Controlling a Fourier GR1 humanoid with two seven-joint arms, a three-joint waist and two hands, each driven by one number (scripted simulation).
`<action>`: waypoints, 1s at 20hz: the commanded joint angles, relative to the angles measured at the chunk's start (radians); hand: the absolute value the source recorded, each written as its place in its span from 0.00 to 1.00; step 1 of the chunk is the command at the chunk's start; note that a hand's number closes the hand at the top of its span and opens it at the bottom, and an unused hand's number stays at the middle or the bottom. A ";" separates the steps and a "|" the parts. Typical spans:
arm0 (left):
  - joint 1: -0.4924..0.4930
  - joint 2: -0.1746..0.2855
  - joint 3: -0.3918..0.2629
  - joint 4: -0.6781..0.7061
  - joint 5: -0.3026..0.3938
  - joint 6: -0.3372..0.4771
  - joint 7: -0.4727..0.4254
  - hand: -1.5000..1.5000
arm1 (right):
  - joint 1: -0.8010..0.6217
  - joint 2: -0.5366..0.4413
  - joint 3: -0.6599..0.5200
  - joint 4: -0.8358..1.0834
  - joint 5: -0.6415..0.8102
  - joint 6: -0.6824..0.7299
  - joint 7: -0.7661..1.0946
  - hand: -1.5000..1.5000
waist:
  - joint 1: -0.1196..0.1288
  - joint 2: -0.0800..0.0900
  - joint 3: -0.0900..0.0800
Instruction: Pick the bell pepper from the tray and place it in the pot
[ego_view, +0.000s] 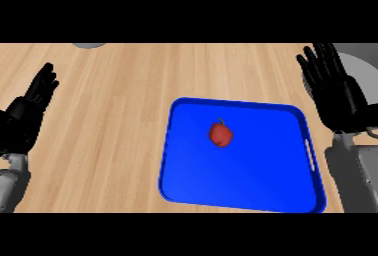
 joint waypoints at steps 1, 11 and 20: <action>0.035 -0.023 0.010 -0.013 0.012 -0.003 -0.037 0.50 | 0.060 0.009 0.068 -0.149 0.190 -0.135 -0.066 1.00 | -0.005 -0.006 0.004; 0.145 -0.204 0.021 -0.030 0.084 0.107 -0.088 0.50 | 0.217 -0.202 -0.073 -0.251 0.779 -0.601 -0.154 0.00 | -0.148 -0.050 -0.010; 0.203 -0.282 -0.041 -0.065 0.070 0.110 -0.180 0.50 | 0.445 0.048 0.199 -0.370 1.258 -0.873 -0.155 0.00 | -0.067 -0.020 -0.008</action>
